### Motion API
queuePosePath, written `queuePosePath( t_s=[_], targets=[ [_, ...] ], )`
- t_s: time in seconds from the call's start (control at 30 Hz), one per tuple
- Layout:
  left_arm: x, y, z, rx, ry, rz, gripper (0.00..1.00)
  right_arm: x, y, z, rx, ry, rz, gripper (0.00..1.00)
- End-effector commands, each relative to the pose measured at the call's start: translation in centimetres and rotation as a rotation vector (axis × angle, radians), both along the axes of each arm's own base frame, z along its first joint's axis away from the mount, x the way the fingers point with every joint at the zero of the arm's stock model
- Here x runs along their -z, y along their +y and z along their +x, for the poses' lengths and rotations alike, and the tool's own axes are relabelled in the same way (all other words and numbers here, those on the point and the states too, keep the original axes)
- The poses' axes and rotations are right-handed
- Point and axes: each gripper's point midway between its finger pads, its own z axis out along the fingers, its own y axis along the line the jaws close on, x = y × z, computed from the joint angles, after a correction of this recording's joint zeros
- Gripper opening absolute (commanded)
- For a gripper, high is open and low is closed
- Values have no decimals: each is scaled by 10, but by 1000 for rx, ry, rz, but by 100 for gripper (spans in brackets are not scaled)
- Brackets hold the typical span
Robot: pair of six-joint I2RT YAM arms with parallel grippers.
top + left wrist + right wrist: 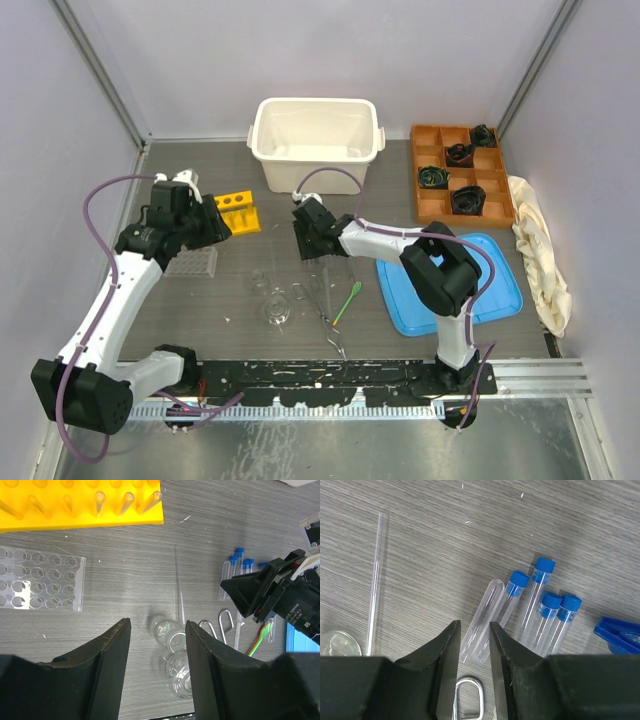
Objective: Organize the chemistry lab equipment
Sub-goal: Pick up the test tube at the center of the board.
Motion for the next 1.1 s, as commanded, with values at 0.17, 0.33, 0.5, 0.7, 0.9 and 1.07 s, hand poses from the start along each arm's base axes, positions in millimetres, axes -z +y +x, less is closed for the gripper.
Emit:
queuePosePath(
  t_s=[0.17, 0.33, 0.5, 0.7, 0.9, 1.07],
  targets=[
    [-1, -1, 4, 12, -25, 6, 50, 7, 16, -5, -17, 6, 34, 35],
    [0, -2, 4, 14, -21, 6, 50, 11, 17, -11, -27, 16, 23, 34],
    [1, -2, 3, 17, -21, 2, 50, 15, 16, -17, -33, 28, 13, 33],
    [2, -4, 4, 21, -20, -2, 50, 16, 17, -29, -61, 33, -17, 27],
    [5, -8, 5, 36, -11, -19, 50, 7, 17, -32, -76, 6, -34, 2],
    [6, -18, 8, 61, -8, -68, 51, -28, 21, -30, -83, -79, 22, 1]
  ],
)
